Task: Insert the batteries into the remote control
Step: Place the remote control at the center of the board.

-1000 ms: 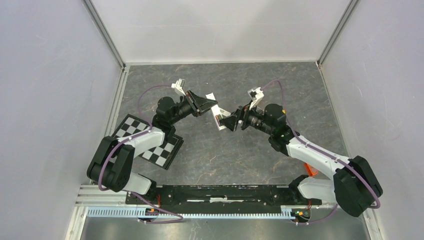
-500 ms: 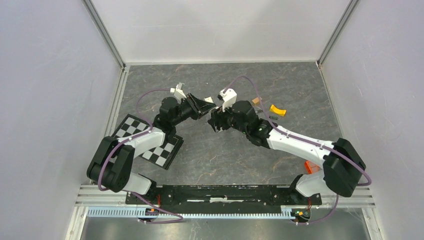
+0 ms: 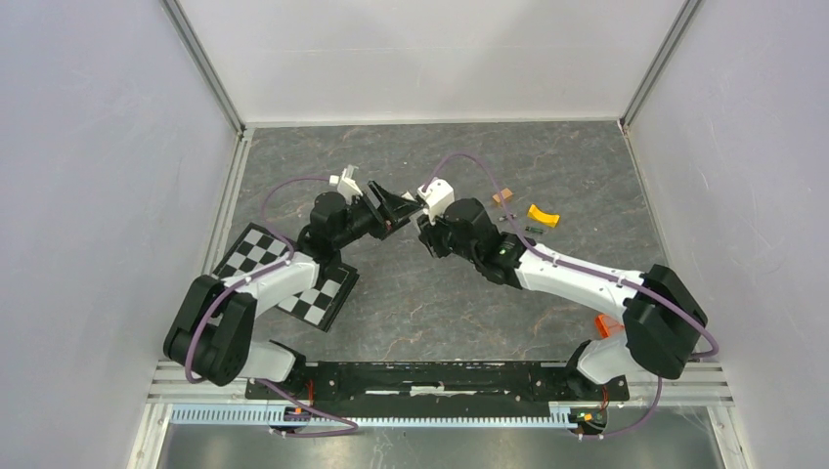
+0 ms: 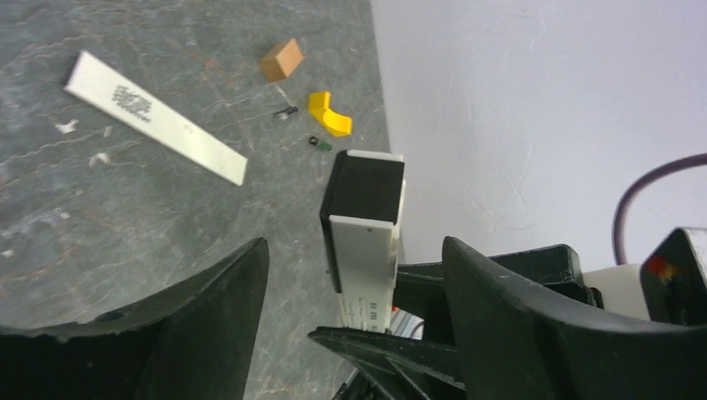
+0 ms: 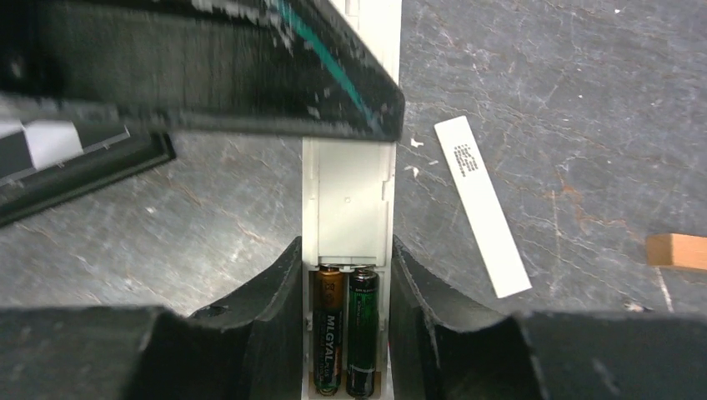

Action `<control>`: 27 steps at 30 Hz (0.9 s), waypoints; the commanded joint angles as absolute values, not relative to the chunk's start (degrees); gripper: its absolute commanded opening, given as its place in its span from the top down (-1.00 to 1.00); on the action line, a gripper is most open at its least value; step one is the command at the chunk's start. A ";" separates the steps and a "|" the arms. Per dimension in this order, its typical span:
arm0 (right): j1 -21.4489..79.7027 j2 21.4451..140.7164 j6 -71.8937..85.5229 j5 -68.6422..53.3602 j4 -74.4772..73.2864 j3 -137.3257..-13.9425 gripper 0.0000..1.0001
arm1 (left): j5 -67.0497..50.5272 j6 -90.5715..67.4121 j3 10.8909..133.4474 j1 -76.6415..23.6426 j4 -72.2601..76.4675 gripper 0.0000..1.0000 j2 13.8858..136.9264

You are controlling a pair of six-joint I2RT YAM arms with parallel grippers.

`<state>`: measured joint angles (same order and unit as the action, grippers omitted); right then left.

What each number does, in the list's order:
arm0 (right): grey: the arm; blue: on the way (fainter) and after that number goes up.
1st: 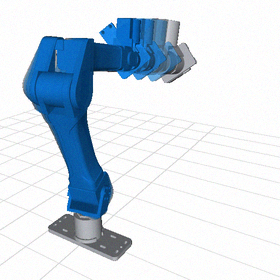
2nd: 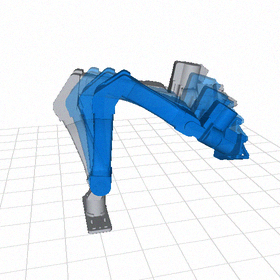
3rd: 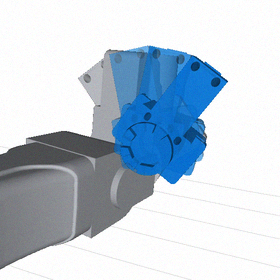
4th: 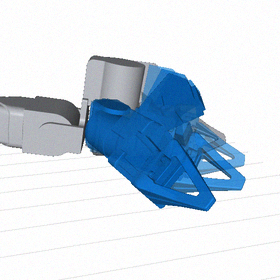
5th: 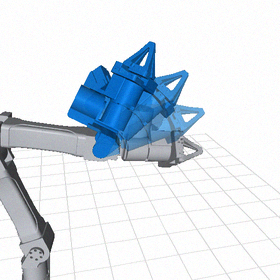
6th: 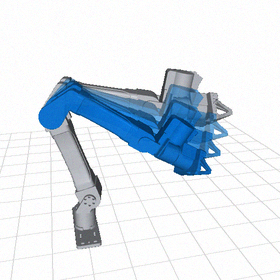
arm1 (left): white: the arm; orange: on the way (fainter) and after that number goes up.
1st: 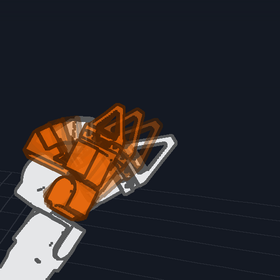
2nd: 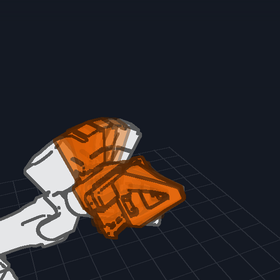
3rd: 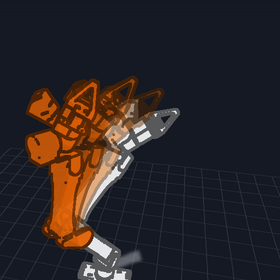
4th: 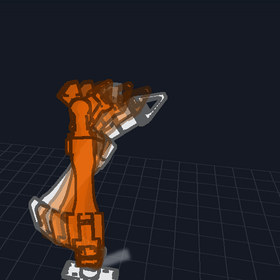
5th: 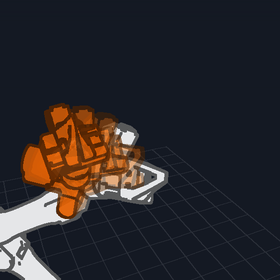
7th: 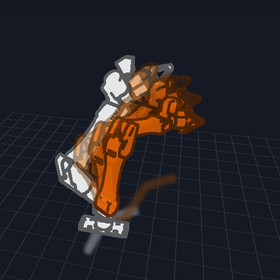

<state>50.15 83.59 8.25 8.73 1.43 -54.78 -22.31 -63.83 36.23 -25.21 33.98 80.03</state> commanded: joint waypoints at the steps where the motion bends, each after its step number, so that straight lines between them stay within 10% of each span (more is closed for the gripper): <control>1: 50.27 79.35 -2.87 9.19 3.43 -50.63 0.64 | -17.46 -56.25 37.01 -23.95 24.34 -0.75 75.90; 4: 50.19 77.26 -8.76 5.74 3.95 -45.97 0.62 | -14.85 -52.63 36.83 -21.43 18.11 -0.99 73.45; 27: 50.27 87.91 -22.36 -2.69 -5.18 -42.52 0.48 | -4.86 -43.07 38.78 -16.08 3.08 -0.99 66.97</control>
<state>50.13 87.02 -20.60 -2.00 -3.29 -39.97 -6.07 -45.91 36.93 -16.45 2.70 67.96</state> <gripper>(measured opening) 0.387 0.993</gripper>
